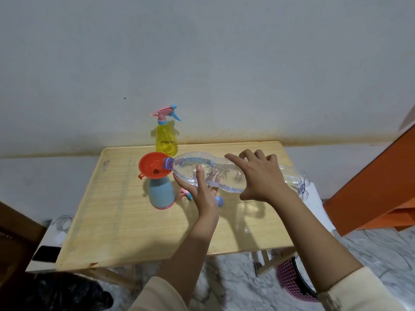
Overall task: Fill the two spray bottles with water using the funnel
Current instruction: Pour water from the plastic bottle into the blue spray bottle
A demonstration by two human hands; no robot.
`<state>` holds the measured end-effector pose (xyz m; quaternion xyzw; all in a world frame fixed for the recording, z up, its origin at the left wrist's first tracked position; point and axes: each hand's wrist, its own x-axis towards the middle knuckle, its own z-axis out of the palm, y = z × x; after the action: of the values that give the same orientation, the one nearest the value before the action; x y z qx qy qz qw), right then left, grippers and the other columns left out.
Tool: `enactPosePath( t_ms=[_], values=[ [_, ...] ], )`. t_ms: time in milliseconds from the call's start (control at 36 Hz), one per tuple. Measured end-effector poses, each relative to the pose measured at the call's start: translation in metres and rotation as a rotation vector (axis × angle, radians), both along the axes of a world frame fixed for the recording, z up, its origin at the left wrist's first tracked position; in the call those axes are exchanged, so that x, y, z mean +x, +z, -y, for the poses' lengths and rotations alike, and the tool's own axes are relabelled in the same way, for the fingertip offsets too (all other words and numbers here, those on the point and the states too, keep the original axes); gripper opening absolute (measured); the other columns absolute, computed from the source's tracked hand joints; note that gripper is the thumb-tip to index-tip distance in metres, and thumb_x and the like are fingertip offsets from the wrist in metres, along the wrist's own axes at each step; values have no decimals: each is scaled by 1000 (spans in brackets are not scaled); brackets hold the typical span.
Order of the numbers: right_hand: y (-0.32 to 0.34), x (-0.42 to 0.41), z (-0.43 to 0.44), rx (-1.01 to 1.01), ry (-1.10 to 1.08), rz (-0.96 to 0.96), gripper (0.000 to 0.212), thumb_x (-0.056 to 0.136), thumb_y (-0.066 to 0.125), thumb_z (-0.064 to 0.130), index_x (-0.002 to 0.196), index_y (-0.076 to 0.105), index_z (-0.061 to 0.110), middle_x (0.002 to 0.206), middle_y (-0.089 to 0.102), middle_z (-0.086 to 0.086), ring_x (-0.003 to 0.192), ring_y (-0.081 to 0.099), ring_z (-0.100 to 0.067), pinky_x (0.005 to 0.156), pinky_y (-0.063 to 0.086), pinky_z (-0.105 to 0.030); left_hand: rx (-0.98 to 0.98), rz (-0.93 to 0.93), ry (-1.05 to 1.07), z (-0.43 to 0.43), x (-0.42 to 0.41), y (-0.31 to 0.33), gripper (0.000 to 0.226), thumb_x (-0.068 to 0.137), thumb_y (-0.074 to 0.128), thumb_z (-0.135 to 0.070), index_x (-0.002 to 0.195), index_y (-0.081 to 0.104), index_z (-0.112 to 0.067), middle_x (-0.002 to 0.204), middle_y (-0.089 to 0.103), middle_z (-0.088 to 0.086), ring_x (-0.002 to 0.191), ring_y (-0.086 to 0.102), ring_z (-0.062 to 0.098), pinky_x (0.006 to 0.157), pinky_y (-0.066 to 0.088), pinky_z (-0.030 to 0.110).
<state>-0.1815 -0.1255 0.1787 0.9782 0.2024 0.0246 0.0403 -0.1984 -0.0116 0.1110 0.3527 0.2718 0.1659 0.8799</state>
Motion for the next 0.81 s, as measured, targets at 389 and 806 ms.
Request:
enactPosePath(
  t_ms=[389,806],
  values=[
    [-11,-6,0,115,-29,-27,96,58,71,37,139,20,43,128,39,6,108,40,-21,80,27,-35,143,67,16,-7,-1,-1,79,84,68,-41,138,13,-60,156,17,-5,113,62,8,102,44,45],
    [-57,-15,22,775,-181,-85,100,48,65,45,138,23,41,123,41,5,112,45,-21,87,43,-43,689,276,-178,10,11,28,94,81,75,-17,144,12,-44,130,45,6,99,58,-12,85,52,19]
  ],
)
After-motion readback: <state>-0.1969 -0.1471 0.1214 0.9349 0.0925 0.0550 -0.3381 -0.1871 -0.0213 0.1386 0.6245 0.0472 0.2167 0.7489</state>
